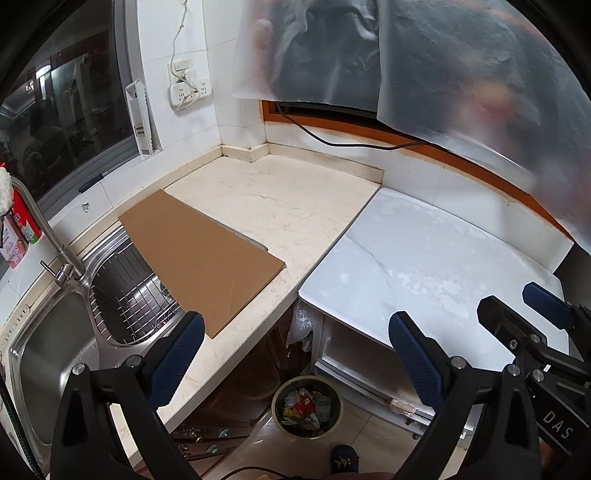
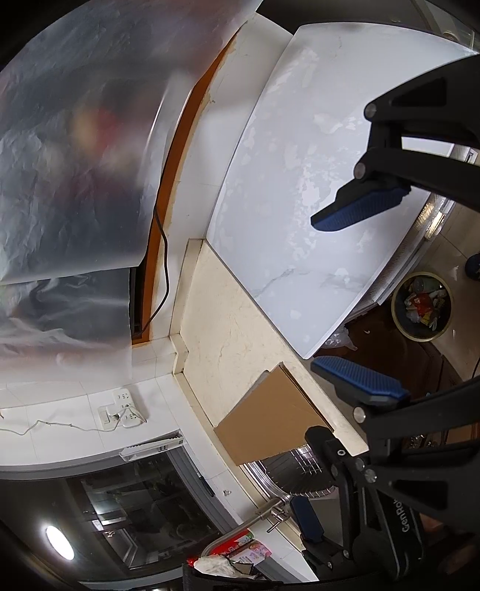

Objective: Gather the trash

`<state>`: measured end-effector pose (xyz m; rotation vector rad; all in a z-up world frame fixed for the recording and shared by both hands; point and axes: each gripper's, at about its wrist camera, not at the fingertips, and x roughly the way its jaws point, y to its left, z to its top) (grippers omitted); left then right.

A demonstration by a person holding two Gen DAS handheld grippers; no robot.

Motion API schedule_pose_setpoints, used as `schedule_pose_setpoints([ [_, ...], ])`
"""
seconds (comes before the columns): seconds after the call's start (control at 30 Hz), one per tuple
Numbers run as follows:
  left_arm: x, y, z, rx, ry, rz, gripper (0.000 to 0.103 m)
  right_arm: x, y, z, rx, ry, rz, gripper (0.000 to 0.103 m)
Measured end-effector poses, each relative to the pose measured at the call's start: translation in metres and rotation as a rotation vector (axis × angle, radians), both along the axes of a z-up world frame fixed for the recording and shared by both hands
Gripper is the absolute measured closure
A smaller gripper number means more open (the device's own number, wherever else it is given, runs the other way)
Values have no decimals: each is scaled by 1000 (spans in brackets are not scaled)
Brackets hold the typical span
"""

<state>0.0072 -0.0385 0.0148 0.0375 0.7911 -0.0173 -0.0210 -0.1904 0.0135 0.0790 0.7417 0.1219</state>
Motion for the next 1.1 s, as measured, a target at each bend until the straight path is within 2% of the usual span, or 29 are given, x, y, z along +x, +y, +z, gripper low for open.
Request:
schedule_pose_setpoints([
  [1.1,9,0,-3,-5,8,5,4,8,1,-3,8,4,-5,31],
])
